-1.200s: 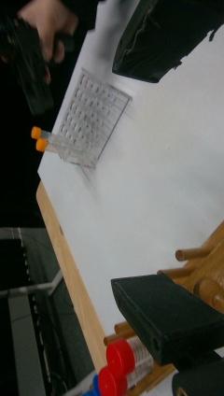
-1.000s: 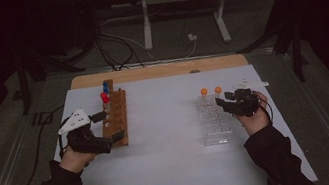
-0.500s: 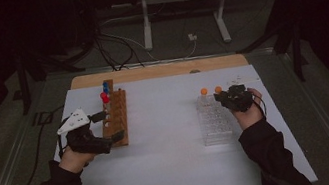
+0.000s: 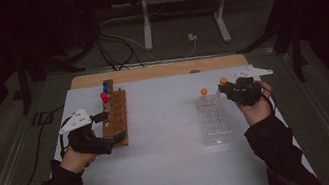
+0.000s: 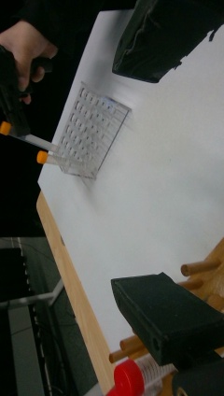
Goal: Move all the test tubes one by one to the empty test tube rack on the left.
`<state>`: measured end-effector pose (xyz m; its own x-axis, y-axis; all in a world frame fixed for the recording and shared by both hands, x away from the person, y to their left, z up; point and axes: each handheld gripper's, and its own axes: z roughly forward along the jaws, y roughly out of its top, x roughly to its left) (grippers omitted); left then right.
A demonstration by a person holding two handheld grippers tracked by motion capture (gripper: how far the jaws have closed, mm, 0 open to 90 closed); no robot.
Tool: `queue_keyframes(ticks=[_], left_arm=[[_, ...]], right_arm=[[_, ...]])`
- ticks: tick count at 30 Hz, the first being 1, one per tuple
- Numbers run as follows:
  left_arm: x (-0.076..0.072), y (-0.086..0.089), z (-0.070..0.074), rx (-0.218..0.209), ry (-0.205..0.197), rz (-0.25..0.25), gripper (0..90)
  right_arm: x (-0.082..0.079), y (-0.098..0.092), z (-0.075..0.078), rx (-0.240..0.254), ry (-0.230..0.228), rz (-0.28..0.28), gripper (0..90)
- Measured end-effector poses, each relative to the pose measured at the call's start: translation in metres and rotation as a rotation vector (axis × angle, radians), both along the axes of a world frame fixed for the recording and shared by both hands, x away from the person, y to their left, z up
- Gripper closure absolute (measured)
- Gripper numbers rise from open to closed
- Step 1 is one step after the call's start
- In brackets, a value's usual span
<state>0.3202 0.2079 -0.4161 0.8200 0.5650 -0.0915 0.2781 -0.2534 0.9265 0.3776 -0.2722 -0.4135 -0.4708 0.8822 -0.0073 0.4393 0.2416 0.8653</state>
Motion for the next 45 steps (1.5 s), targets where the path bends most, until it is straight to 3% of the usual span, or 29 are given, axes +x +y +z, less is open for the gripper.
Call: queue_keyframes(ticks=[9,17,33,45], left_arm=[[0.001,-0.009,0.0,0.005,0.013,-0.032,2.1],[0.001,-0.022,-0.001,0.008,0.03,-0.076,2.1],[-0.004,-0.049,0.002,0.008,0.035,-0.176,2.2],[-0.014,-0.074,0.004,-0.005,0.028,-0.255,2.5]], right_arm=[[-0.029,0.011,0.017,-0.006,-0.022,0.09,75.0],[-0.056,0.04,0.019,-0.004,-0.018,0.225,75.0],[-0.083,0.101,-0.003,-0.019,0.047,0.441,75.0],[-0.091,0.123,-0.012,-0.025,0.068,0.512,75.0]])
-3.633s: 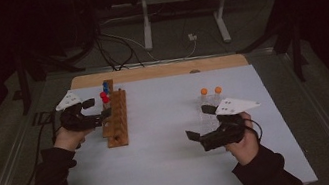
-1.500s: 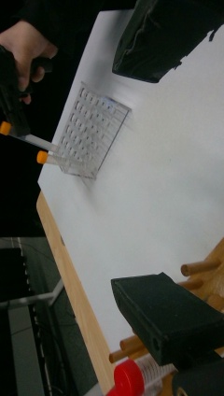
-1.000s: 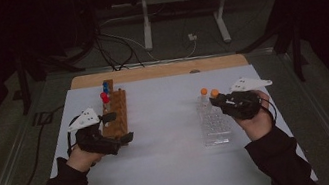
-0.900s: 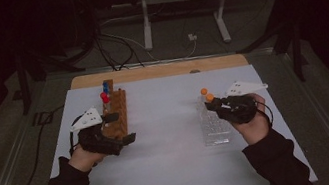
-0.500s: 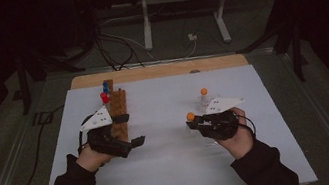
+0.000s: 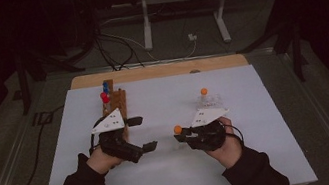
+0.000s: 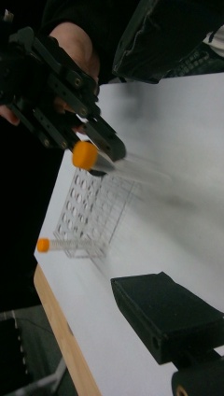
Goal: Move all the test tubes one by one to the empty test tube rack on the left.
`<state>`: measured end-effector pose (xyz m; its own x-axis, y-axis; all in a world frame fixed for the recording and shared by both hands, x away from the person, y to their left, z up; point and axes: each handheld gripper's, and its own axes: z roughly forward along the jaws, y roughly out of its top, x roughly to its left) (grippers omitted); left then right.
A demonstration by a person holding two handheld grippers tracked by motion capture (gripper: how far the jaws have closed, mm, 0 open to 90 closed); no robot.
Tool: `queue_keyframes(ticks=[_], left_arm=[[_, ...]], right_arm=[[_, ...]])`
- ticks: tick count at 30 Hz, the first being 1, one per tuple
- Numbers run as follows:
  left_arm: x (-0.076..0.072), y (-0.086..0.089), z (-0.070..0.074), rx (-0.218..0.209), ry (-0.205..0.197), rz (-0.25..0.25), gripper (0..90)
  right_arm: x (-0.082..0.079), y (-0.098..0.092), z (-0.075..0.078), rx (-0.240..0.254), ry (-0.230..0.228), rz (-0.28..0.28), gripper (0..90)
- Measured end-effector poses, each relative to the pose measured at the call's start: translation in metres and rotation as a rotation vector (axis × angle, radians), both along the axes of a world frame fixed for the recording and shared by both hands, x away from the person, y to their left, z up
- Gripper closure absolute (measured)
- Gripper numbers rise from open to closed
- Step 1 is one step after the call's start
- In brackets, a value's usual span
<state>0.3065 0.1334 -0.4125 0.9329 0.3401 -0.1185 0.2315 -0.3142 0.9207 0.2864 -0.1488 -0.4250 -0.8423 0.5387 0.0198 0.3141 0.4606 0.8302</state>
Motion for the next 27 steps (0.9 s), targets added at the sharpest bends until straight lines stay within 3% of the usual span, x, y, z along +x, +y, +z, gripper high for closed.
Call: queue_keyframes(ticks=[7,18,27], left_arm=[[-0.005,-0.015,0.0,0.002,-0.008,-0.042,8.5],[-0.003,-0.035,0.0,-0.005,-0.024,-0.085,41.7],[0.001,-0.044,-0.002,0.017,-0.041,-0.09,59.0]], right_arm=[[-0.004,0.006,-0.001,0.002,0.004,0.025,75.0],[-0.008,0.011,0.0,0.003,0.002,0.046,75.0],[-0.008,0.01,0.001,0.003,0.001,0.045,75.0]])
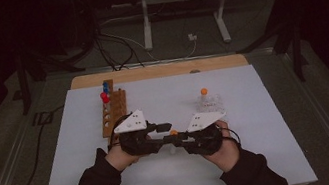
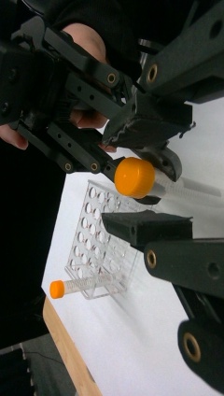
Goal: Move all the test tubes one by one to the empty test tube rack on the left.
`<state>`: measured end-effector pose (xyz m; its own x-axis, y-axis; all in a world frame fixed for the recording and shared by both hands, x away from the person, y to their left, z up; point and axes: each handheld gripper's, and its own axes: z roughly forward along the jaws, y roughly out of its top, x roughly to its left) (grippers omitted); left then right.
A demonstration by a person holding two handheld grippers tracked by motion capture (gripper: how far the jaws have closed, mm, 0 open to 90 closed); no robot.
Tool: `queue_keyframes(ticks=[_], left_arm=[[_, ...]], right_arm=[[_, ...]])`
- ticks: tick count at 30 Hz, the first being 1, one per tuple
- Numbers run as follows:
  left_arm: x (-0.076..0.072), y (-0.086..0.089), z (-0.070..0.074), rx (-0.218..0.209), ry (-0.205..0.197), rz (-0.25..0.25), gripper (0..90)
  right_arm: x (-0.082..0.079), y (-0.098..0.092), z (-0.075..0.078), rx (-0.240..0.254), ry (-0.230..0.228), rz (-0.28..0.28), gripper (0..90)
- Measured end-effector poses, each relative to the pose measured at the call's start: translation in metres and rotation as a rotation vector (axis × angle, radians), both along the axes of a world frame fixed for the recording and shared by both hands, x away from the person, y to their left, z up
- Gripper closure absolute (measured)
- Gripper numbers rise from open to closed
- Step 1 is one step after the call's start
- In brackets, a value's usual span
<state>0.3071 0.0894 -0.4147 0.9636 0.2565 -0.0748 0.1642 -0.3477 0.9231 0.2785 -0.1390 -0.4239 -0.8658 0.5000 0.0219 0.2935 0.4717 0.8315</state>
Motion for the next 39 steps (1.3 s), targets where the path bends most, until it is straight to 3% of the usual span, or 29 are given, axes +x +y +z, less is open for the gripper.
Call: queue_keyframes(ticks=[10,22,27,39], left_arm=[[0.003,-0.004,-0.001,0.01,0.006,-0.029,69.7],[0.005,-0.002,0.001,0.004,-0.007,-0.018,71.5],[0.009,0.005,0.005,-0.002,-0.003,0.006,71.9],[0.018,0.029,0.024,-0.023,-0.036,0.096,71.9]], right_arm=[[0.0,-0.001,0.0,0.001,0.0,-0.004,75.0],[0.001,-0.002,0.001,0.029,0.006,-0.006,73.6],[0.002,-0.005,0.002,0.047,0.0,-0.037,56.7],[0.002,-0.014,0.011,0.125,-0.031,-0.064,28.4]])
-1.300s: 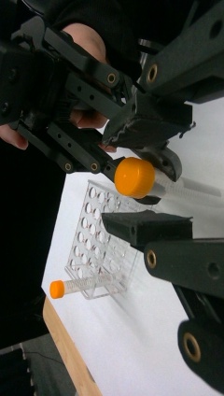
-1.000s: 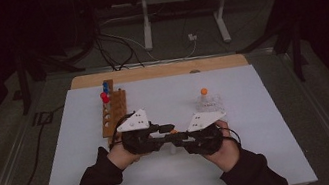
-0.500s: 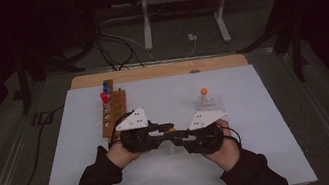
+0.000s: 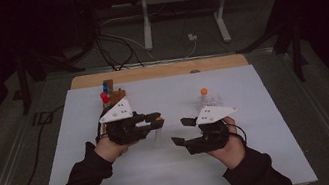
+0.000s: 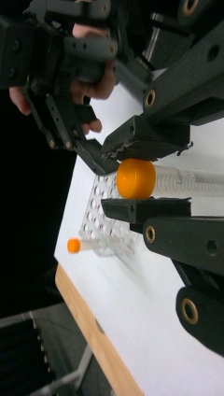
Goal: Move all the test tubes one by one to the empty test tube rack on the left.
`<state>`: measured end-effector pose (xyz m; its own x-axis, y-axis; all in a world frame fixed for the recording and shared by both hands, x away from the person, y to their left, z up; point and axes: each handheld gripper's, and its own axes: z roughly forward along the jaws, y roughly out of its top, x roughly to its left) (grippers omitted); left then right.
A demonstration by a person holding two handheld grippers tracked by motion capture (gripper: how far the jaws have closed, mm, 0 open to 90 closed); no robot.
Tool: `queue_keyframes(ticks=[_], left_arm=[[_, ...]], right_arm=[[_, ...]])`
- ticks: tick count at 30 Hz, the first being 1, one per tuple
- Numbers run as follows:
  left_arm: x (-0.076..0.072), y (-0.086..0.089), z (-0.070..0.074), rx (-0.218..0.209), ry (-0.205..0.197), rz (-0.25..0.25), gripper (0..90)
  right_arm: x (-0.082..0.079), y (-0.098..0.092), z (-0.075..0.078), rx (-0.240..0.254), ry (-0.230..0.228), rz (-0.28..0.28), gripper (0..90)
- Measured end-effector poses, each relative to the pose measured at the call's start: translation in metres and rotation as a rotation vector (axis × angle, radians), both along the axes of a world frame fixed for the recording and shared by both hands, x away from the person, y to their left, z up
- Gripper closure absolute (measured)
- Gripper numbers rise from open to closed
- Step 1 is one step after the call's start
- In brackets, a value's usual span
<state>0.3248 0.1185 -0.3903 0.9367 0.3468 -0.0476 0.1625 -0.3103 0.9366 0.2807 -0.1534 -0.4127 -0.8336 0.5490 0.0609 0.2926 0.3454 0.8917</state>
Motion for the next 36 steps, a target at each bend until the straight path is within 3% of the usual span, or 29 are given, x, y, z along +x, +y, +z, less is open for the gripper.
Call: queue_keyframes(ticks=[3,5,9,12,26,36], left_arm=[[0.004,0.008,0.006,0.001,-0.009,0.028,71.9],[0.006,0.014,0.01,-0.003,-0.016,0.051,71.9],[0.013,0.027,0.017,-0.009,-0.027,0.106,71.9],[0.017,0.037,0.021,-0.021,-0.031,0.154,71.9],[0.03,0.084,0.029,-0.045,-0.082,0.379,72.0],[0.041,0.11,0.015,-0.066,-0.091,0.535,72.0]], right_arm=[[0.001,-0.001,0.001,0.014,0.012,-0.008,20.9],[0.001,-0.002,0.001,0.02,0.013,-0.017,20.9],[0.0,-0.003,0.002,0.042,-0.001,-0.047,12.6],[-0.001,-0.005,0.002,0.053,0.001,-0.024,1.7],[-0.001,-0.009,0.005,0.065,-0.006,-0.021,0.0],[-0.001,-0.01,0.005,0.066,-0.002,-0.021,0.0]])
